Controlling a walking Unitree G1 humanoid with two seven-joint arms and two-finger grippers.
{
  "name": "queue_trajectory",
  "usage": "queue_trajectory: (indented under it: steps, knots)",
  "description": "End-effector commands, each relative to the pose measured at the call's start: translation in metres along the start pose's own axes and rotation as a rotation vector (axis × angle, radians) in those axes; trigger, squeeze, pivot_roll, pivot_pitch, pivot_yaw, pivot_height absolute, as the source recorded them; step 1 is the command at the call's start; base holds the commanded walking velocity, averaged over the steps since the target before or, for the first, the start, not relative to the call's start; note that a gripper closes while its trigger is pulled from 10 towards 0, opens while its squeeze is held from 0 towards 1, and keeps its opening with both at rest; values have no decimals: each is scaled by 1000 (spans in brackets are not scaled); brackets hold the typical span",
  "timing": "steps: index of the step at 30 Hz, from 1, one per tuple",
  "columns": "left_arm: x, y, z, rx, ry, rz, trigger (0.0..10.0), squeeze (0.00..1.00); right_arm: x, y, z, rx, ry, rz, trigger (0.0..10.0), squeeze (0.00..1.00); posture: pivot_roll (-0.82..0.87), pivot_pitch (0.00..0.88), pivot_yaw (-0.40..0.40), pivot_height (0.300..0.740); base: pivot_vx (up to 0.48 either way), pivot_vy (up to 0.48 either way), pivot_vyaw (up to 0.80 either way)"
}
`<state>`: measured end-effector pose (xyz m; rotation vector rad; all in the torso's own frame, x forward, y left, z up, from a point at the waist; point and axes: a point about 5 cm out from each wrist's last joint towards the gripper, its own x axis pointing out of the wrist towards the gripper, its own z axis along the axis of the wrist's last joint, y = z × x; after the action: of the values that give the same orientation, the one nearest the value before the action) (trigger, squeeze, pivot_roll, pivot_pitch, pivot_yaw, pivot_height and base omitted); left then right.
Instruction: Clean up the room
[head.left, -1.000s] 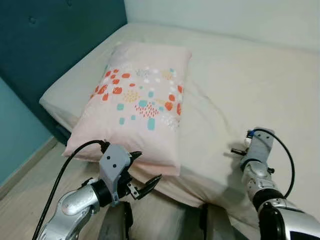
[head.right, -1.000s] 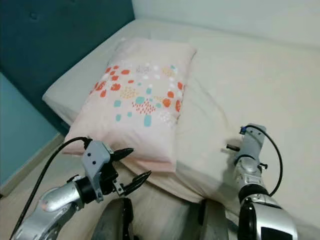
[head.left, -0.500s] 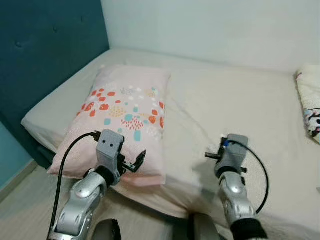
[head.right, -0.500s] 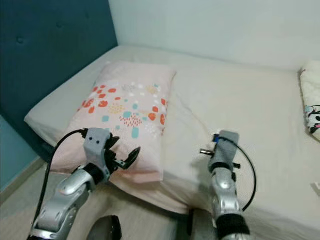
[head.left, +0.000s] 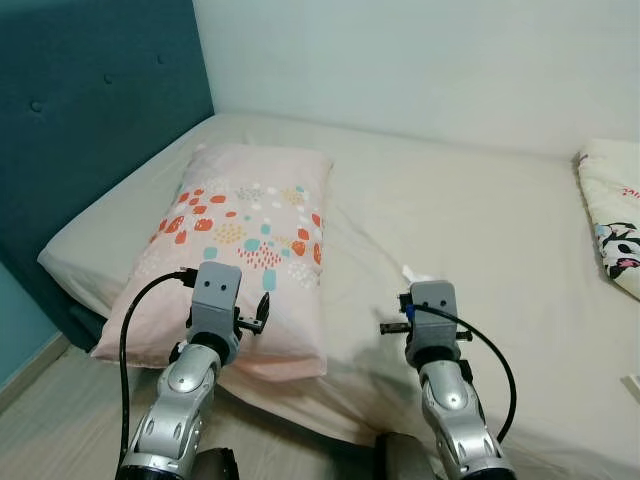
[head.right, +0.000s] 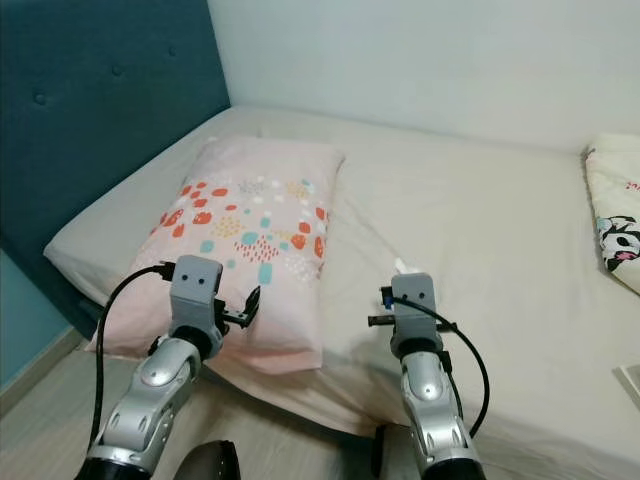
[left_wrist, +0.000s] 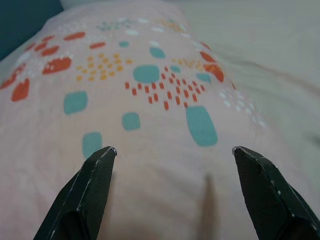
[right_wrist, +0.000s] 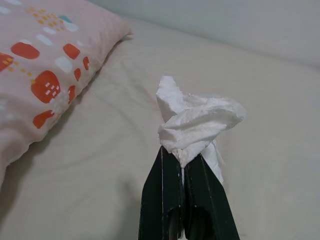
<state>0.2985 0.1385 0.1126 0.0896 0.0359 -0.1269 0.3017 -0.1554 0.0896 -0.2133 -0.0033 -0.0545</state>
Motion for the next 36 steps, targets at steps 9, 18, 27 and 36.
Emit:
queue_trajectory:
  steps: [9, 18, 27, 36]
  knots:
    - [2, 0, -3, 10, -13, 30, 10000, 0, -5, 6, 1, -38, 26, 25, 10000, 0, -11, 0, -30, 650, 0, 0, 0]
    - [5, 6, 1, -8, -18, 44, 10000, 0, 0, 5, 11, -32, 12, 27, 10000, 0, -17, 0, -35, 700, 0, 0, 0]
    - [4, 6, 1, -6, -37, 49, 10000, 0, 2, 7, 17, -23, 8, 36, 10000, 0, -16, 0, -45, 735, 0, 0, 0]
    - [0, 11, 0, -38, -23, 71, 10000, 0, 5, 15, 8, -23, 98, 77, 10000, 0, -15, 0, -49, 740, 0, 0, 0]
